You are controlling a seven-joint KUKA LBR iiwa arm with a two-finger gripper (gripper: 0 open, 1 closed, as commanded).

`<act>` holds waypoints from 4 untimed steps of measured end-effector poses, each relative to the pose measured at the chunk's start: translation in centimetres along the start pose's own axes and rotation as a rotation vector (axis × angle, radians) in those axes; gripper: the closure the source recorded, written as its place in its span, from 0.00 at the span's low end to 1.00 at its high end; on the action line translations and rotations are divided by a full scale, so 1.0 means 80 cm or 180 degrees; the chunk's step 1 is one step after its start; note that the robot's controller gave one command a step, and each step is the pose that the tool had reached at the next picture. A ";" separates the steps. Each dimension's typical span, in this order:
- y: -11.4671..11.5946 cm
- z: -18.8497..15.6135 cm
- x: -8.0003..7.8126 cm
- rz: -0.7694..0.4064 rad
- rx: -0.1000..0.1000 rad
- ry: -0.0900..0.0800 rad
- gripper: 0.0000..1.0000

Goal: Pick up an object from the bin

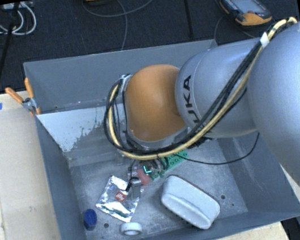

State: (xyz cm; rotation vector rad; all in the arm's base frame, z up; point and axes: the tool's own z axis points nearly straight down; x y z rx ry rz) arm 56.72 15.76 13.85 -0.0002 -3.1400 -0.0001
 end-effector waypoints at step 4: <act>0.016 -0.196 0.032 0.0178 -0.0011 -0.0034 1.00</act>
Offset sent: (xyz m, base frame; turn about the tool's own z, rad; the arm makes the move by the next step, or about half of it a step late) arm -0.0104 -0.0107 -0.0685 0.0402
